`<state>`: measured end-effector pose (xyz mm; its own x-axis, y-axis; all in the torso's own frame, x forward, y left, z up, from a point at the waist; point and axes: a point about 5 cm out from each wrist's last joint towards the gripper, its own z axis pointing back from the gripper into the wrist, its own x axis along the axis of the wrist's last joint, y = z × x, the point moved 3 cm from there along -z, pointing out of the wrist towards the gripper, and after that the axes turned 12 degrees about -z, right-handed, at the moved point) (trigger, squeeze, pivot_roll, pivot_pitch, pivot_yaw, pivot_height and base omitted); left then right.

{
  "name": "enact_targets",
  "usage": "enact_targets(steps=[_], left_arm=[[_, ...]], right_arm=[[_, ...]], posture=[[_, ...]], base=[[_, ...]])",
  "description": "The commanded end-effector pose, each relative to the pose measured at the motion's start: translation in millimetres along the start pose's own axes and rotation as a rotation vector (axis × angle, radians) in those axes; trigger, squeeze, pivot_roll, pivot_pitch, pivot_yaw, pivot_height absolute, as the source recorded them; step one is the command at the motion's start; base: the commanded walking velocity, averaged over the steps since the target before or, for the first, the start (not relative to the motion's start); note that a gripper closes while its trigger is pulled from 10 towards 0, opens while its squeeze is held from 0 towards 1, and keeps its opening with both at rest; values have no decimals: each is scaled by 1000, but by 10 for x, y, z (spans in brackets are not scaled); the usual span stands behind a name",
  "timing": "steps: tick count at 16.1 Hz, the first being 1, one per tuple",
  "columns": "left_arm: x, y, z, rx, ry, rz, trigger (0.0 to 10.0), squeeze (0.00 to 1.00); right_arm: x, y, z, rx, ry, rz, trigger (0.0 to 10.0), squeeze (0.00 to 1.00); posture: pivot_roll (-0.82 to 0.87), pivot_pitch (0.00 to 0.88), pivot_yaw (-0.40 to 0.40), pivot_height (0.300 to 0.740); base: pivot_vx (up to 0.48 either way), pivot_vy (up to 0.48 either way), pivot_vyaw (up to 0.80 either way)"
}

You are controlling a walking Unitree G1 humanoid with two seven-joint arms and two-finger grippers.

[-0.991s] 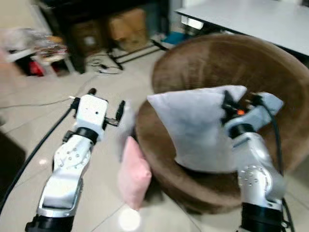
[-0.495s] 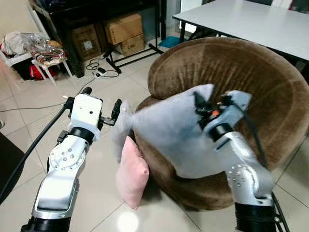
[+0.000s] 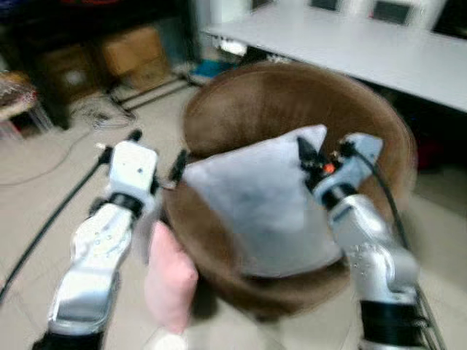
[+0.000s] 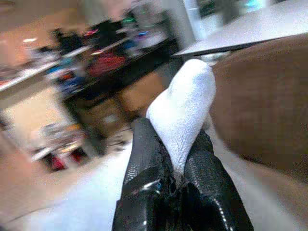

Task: Move the pillow to the sofa from floor

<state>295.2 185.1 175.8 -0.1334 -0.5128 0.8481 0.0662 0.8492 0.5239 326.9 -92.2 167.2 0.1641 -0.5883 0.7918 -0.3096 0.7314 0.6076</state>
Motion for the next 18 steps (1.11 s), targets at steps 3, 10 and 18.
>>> enact_targets(steps=[3,10,18], left_arm=[[111,-54,-30,-19,-42,14,10000,0],[104,-56,-13,-24,-39,5,10000,0],[93,-58,-17,-26,-37,-4,10000,0]], right_arm=[[191,57,13,47,-65,34,10000,0],[181,69,-1,67,-53,44,10000,0],[171,84,-20,86,-43,69,10000,0]], posture=[[-41,0,31,740],[-37,0,32,740],[-30,0,24,740]], base=[[250,0,0],[249,0,-63],[120,0,-163]])
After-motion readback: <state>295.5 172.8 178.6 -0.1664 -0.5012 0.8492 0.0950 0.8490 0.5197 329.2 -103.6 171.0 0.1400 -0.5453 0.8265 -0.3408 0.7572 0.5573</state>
